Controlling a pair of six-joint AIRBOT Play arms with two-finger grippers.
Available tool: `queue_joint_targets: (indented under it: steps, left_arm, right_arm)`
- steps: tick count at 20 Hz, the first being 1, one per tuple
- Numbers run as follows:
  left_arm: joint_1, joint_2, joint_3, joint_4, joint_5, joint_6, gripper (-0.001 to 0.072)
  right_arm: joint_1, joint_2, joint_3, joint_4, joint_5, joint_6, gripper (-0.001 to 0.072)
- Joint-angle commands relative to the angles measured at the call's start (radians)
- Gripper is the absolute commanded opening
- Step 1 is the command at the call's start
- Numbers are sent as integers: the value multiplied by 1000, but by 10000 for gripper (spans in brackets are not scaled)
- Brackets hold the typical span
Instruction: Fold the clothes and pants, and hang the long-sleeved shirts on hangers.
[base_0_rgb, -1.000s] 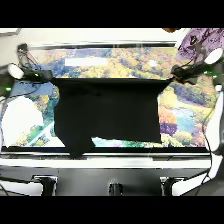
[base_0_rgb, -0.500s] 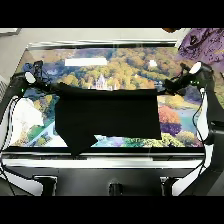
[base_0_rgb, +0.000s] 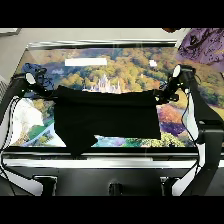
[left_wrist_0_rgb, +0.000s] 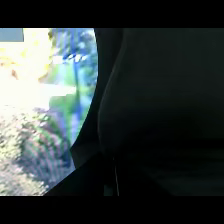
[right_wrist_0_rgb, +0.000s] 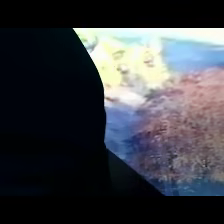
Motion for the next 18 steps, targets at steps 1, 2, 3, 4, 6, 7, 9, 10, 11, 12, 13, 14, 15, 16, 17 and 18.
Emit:
queue_joint_targets:
  steps: [1, 2, 3, 4, 6, 7, 9, 10, 11, 12, 13, 14, 15, 16, 17, 18]
  left_arm:
    - [0, -17, 0, -2, -44, 3, 19]
    - [0, -23, 0, -2, -57, 3, 19]
    - [0, -29, 0, -2, -70, 3, 23]
    - [0, -33, 0, -2, -77, 3, 73]
    - [0, -34, 1, -4, -77, -1, 355]
    - [0, -32, 2, -6, -80, -1, 477]
    - [2, -29, 19, -6, -109, -2, 539]
    - [8, -21, 32, -6, -122, -10, 539]
    - [18, -5, 40, -11, -126, -19, 539]
    - [31, 24, 39, -14, -127, -19, 539]
    - [50, 54, 35, -24, -136, -19, 539]
    - [83, 92, 20, -65, -146, -15, 539]
    - [120, 134, -11, -114, -151, 0, 539]
    - [166, 188, -71, -180, -154, 24, 540]
    - [211, 247, -151, -247, -152, 55, 548]
    - [261, 317, -259, -314, -151, 89, 552]
  right_arm:
    - [21, -2, -47, -24, 16, 28, 32]
    - [21, -2, -57, -23, 19, 28, 32]
    - [22, -2, -61, -17, 20, 28, 33]
    - [22, -1, -61, -6, 19, 28, 37]
    - [22, -1, -61, 31, 27, 27, 187]
    - [21, -1, -61, 52, 36, 27, 310]
    - [21, 6, -61, 98, 68, -6, 386]
    - [19, 18, -61, 109, 85, -20, 386]
    - [18, 41, -61, 105, 100, -42, 387]
    - [11, 71, -61, 92, 112, -73, 434]
    - [-3, 109, -61, 93, 114, -81, 529]
    - [-25, 146, -61, 102, 111, -100, 556]
    - [-64, 186, -62, 112, 107, -115, 556]
    - [-119, 225, -70, 141, 100, -131, 556]
    - [-185, 267, -99, 190, 86, -150, 556]
    - [-265, 317, -159, 261, 65, -177, 555]
